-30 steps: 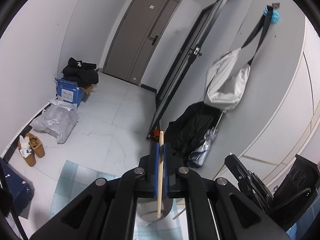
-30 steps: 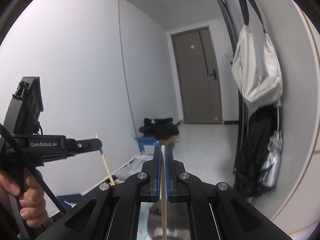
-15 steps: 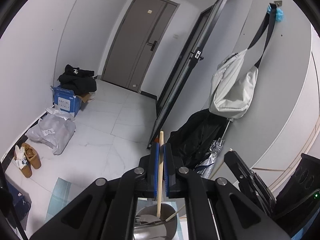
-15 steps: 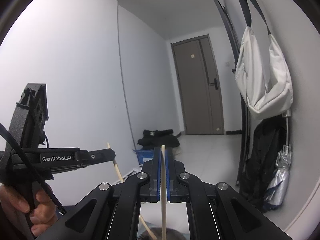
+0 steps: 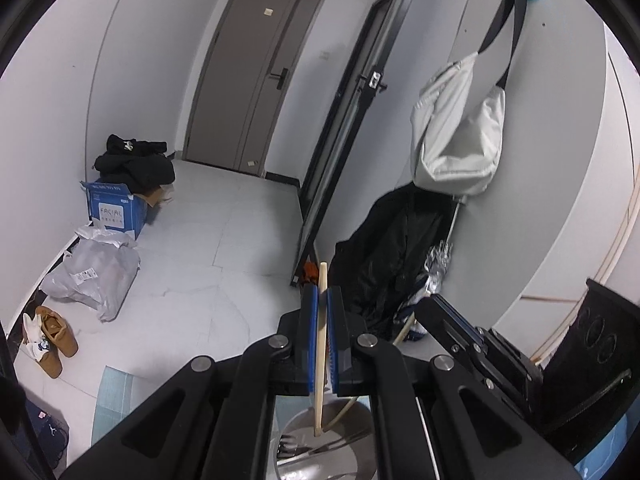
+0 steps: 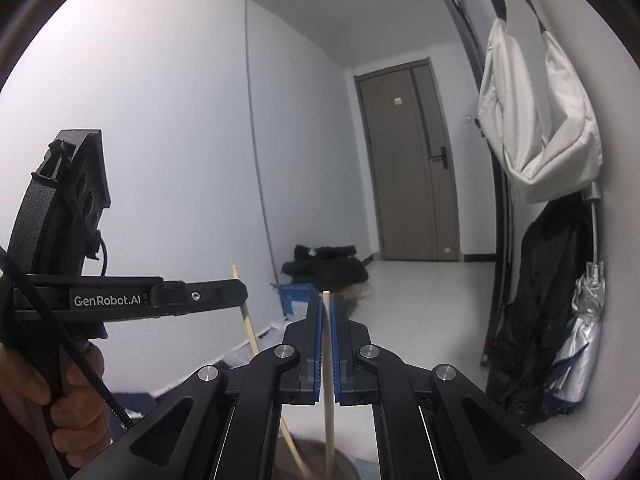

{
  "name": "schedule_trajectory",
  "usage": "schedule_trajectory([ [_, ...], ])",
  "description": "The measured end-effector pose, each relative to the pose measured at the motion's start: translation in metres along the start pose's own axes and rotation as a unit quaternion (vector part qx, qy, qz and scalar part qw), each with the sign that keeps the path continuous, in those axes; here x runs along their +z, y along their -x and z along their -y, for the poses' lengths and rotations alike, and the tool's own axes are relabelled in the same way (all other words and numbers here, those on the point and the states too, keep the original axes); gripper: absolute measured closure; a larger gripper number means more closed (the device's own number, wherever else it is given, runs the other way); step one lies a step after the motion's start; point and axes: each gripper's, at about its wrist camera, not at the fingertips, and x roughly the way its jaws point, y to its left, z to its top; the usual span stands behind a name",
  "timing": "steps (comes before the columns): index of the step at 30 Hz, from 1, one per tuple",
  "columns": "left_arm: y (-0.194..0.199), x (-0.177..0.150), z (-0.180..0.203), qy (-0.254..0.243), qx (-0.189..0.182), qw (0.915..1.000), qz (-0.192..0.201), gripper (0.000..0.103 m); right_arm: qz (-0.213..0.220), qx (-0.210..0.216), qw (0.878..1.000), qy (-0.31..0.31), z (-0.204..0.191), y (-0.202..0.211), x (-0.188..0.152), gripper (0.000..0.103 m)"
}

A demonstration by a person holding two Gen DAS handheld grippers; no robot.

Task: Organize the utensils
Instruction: 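Lower both chopsticks into the white holder and open both grippers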

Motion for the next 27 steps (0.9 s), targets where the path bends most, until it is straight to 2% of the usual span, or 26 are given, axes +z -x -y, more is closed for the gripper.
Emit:
schedule_trajectory([
  [6, 0.000, -0.006, 0.003, -0.031, 0.004, 0.9995, -0.006, 0.102, -0.019, 0.004, 1.000, 0.014, -0.002, -0.002, -0.012, 0.100],
  [11, -0.003, -0.013, 0.004, -0.046, -0.002, 0.9986, -0.025, 0.102, -0.037, 0.024, 0.999, 0.010, -0.002, -0.001, -0.023, 0.100],
  [20, -0.009, -0.019, -0.003, -0.025, -0.017, 0.9958, -0.087, 0.102, -0.068, 0.042, 0.997, 0.008, -0.005, 0.001, -0.036, 0.097],
  [22, -0.007, -0.019, -0.003, -0.024, -0.005, 0.9949, -0.097, 0.101, -0.074, 0.045, 0.996, 0.006, -0.007, 0.003, -0.037, 0.097],
  [23, -0.005, -0.019, -0.004, -0.024, 0.002, 0.9949, -0.098, 0.099, -0.075, 0.042, 0.996, 0.006, -0.008, 0.004, -0.037, 0.097],
  [25, 0.003, -0.017, -0.006, -0.018, 0.015, 0.9954, -0.094, 0.088, -0.076, 0.031, 0.997, 0.002, -0.009, 0.009, -0.037, 0.089],
  [26, 0.006, -0.017, -0.008, -0.014, 0.018, 0.9956, -0.090, 0.076, -0.076, 0.026, 0.997, -0.004, -0.010, 0.014, -0.037, 0.086],
  [27, 0.011, -0.017, -0.010, -0.011, 0.018, 0.9960, -0.086, 0.064, -0.074, 0.019, 0.997, -0.009, -0.010, 0.018, -0.037, 0.075],
])
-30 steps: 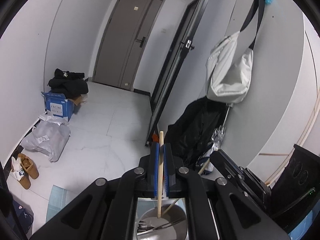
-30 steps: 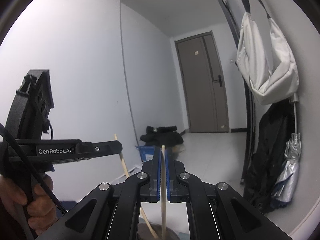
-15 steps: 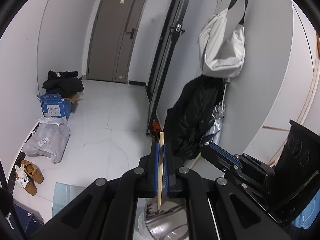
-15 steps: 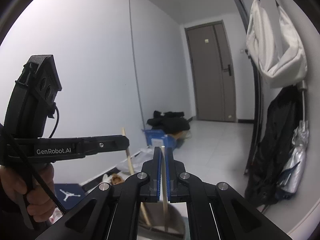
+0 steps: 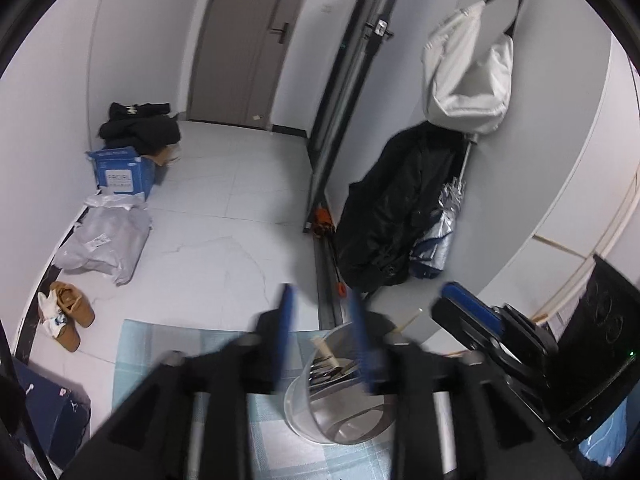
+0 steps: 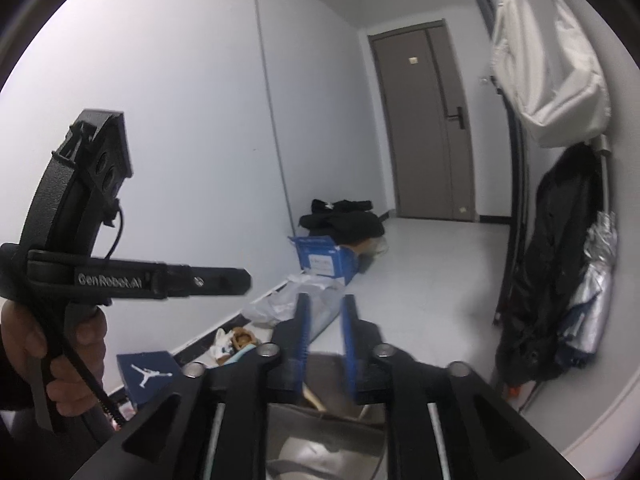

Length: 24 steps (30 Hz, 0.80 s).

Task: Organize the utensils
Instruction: 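Lower both chopsticks into the white holder and open both grippers, then move both open grippers back down to the wooden chopsticks on the cloth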

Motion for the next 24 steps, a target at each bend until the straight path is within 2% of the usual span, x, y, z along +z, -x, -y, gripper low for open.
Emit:
schedule_trajectory([
  [1, 0.004, -0.001, -0.002, 0.002, 0.006, 1.0000, 0.005, 0.061, 0.001, -0.008, 1.000, -0.005, -0.001, 0.004, -0.001, 0.061],
  [3, 0.010, -0.005, -0.008, 0.010, 0.027, 0.9995, 0.012, 0.057, -0.004, -0.017, 1.000, -0.018, -0.002, 0.011, -0.003, 0.049],
  [8, 0.027, -0.020, -0.015, 0.023, 0.063, 0.9977, 0.014, 0.053, -0.013, -0.025, 0.999, -0.015, -0.017, 0.030, -0.010, 0.048],
  [13, 0.050, -0.032, -0.016, 0.038, 0.081, 0.9950, 0.044, 0.034, -0.016, -0.031, 0.999, -0.009, -0.041, 0.044, -0.016, 0.033],
  [18, 0.067, -0.043, -0.017, 0.050, 0.096, 0.9921, 0.063, 0.018, -0.013, -0.031, 0.999, -0.001, -0.064, 0.057, -0.025, 0.026],
  [22, 0.076, -0.057, -0.023, 0.062, 0.106, 0.9899, 0.072, 0.013, -0.013, -0.037, 0.999, 0.002, -0.081, 0.067, -0.034, 0.020],
  [24, 0.078, -0.064, -0.025, 0.060, 0.114, 0.9889, 0.074, 0.007, -0.017, -0.040, 0.999, -0.001, -0.086, 0.070, -0.041, 0.020],
])
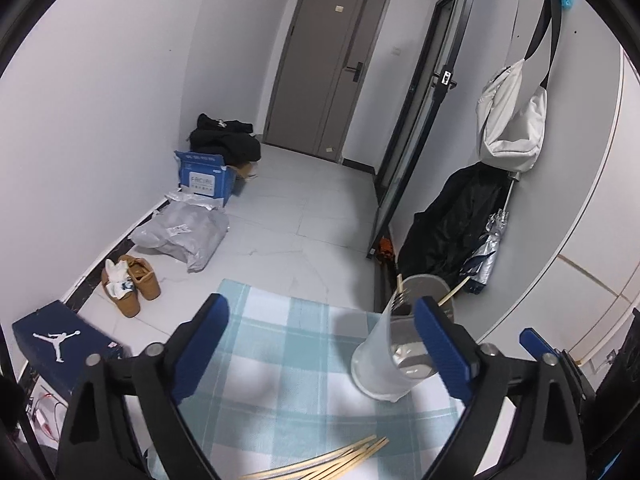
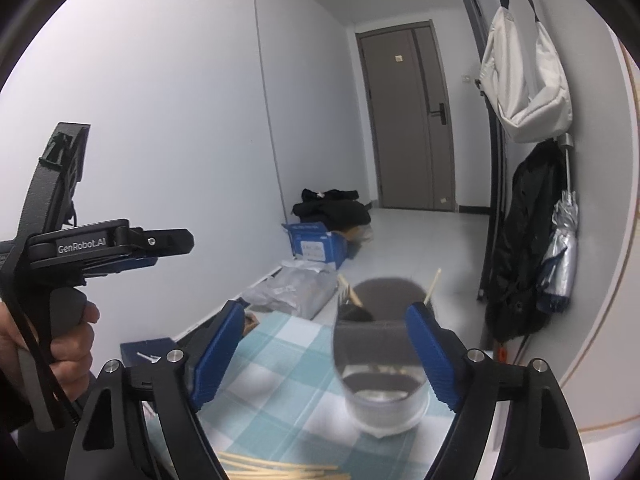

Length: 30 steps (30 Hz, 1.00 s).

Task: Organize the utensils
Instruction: 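Move both open grippers back down to the wooden chopsticks on the cloth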

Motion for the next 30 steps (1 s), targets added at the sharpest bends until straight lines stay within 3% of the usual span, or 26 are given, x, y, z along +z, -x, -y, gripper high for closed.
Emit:
schedule_trajectory([
  [7, 0.001, -0.024, -0.013, -0.013, 0.007, 0.9998, 0.009, 0.005, -0.046, 0.004, 0.999, -0.013, -0.010, 0.001, -0.022, 0.014],
  [17, -0.021, -0.061, -0.040, -0.007, 0.016, 0.9992, -0.036, 0.005, -0.123, -0.014, 0.992, -0.029, -0.018, -0.016, -0.067, 0.014],
  [24, -0.033, -0.069, -0.051, -0.012, 0.034, 0.9977, -0.058, 0.005, -0.218, -0.017, 0.974, -0.060, -0.015, -0.041, -0.111, 0.014],
  [30, -0.037, -0.070, -0.067, 0.028, 0.023, 0.9951, -0.092, 0.005, -0.286, -0.005, 0.952, -0.107, -0.016, -0.067, -0.142, 0.021],
])
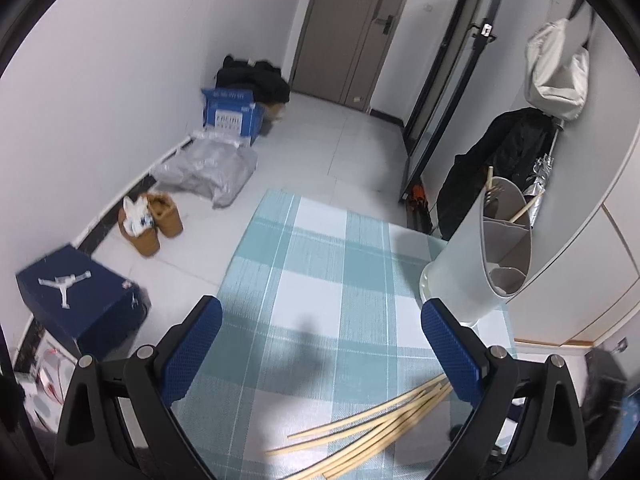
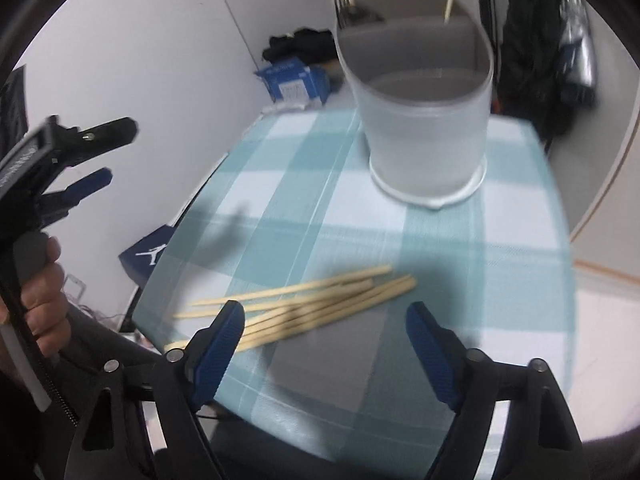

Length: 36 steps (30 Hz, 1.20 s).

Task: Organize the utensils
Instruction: 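Move both open grippers back down to the wooden chopsticks on the cloth, then close the right gripper on one chopstick while the left gripper grasps another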

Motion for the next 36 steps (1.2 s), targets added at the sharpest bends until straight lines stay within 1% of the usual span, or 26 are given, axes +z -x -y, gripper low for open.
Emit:
schedule_trajectory([
  [2, -0.002, 0.000, -0.006, 0.011, 0.001, 0.9999, -0.010, 0.005, -0.020, 0.005, 1.000, -0.017, 0.002, -0.012, -0.001, 0.023],
  [4, -0.003, 0.001, -0.010, 0.017, -0.001, 0.9997, -0.015, 0.005, -0.034, -0.006, 0.999, -0.022, 0.003, -0.020, -0.001, 0.031],
  [5, -0.003, 0.001, -0.012, 0.020, 0.000, 0.9997, -0.017, 0.005, -0.044, -0.017, 0.999, -0.023, 0.004, -0.025, -0.001, 0.032],
  [6, -0.004, 0.002, -0.013, 0.024, 0.002, 0.9996, -0.018, 0.005, -0.049, -0.023, 0.998, -0.024, 0.005, -0.029, -0.001, 0.036],
  [9, -0.005, 0.004, -0.019, 0.039, -0.001, 0.9990, -0.022, 0.005, -0.063, -0.035, 0.997, -0.027, 0.006, -0.040, 0.001, 0.045],
  [11, -0.006, 0.005, -0.021, 0.047, -0.003, 0.9986, -0.025, 0.005, -0.069, -0.042, 0.996, -0.027, 0.004, -0.048, 0.003, 0.045],
  [17, -0.009, 0.007, -0.028, 0.061, -0.003, 0.9976, -0.032, 0.005, -0.063, -0.048, 0.997, -0.003, -0.011, -0.063, 0.016, 0.047],
  [20, -0.010, 0.008, -0.031, 0.064, -0.004, 0.9973, -0.036, 0.005, -0.062, -0.047, 0.997, 0.013, -0.019, -0.070, 0.024, 0.057],
  [22, -0.010, 0.008, -0.034, 0.066, -0.002, 0.9971, -0.037, 0.005, -0.064, -0.047, 0.996, 0.031, -0.025, -0.076, 0.030, 0.067],
  [23, -0.010, 0.008, -0.036, 0.068, -0.001, 0.9970, -0.038, 0.005, -0.066, -0.044, 0.996, 0.042, -0.028, -0.078, 0.033, 0.069],
  [25, -0.011, 0.009, -0.039, 0.073, 0.000, 0.9965, -0.041, 0.005, -0.070, -0.043, 0.995, 0.053, -0.032, -0.084, 0.039, 0.079],
  [28, -0.014, 0.010, -0.044, 0.084, 0.001, 0.9954, -0.046, 0.005, -0.077, -0.037, 0.995, 0.052, -0.034, -0.090, 0.049, 0.080],
  [31, -0.016, 0.011, -0.050, 0.096, 0.002, 0.9941, -0.049, 0.005, -0.077, -0.026, 0.996, 0.033, -0.032, -0.093, 0.059, 0.081],
  [34, -0.017, 0.013, -0.055, 0.107, 0.004, 0.9930, -0.051, 0.005, -0.082, -0.040, 0.995, 0.034, -0.030, -0.095, 0.059, 0.082],
  [36, -0.018, 0.013, -0.057, 0.111, 0.007, 0.9924, -0.053, 0.005, -0.083, -0.051, 0.994, 0.040, -0.031, -0.096, 0.058, 0.086],
])
